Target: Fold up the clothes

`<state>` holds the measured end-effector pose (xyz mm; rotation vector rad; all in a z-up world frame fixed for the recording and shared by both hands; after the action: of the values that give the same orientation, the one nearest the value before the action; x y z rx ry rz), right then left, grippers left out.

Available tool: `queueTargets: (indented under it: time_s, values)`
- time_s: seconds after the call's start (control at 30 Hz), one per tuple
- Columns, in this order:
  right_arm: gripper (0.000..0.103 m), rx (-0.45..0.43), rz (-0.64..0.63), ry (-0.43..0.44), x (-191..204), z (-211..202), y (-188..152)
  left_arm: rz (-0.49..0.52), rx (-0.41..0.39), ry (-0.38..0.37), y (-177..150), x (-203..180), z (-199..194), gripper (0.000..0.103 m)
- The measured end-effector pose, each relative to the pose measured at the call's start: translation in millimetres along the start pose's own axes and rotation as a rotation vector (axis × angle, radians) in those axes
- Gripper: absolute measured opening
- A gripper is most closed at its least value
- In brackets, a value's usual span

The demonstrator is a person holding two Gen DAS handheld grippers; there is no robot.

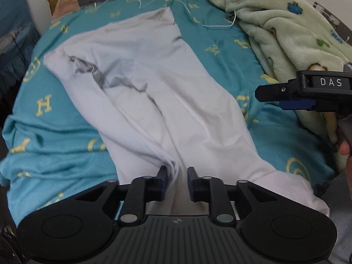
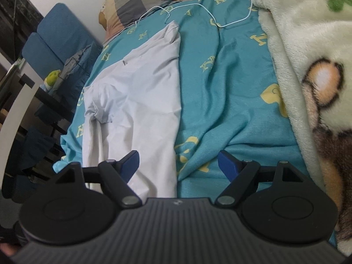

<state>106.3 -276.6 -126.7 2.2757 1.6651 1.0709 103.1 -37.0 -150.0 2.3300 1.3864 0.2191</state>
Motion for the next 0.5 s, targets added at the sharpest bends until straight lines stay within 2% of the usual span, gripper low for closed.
queueTargets:
  time_s: [0.03,0.07,0.17,0.3,0.4,0.5]
  values:
    - [0.080,0.000,0.008,0.003,-1,-1,0,-0.001,-0.002,-0.014,-3,4,-8,0.058]
    - [0.080,0.001,0.016,0.009,-2,-1,0,0.006,-0.006,-0.030,-6,9,-17,0.067]
    - [0.080,0.005,0.028,0.030,-1,-2,-1,0.042,0.009,-0.032,-18,30,-37,0.074]
    - [0.080,0.023,0.027,0.038,1,1,-3,0.129,0.109,-0.015,-42,66,-40,0.077]
    - [0.080,0.033,0.036,0.035,-2,3,-4,0.161,0.190,-0.068,-60,78,-27,0.076]
    - [0.080,0.038,0.044,0.019,-6,5,-5,0.169,0.252,-0.148,-75,76,-11,0.071]
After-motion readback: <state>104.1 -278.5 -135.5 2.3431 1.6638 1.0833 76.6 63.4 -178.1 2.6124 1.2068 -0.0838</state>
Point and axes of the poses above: each gripper's, at about its wrist camera, not at the fingertips, and z roughly the way its jaws point, x to its left, y to its top, the point moved 7 cm from there along z, roughly the way its jaws point, and after that the axes turned 2 degrees about x, right-handed, at the moved point
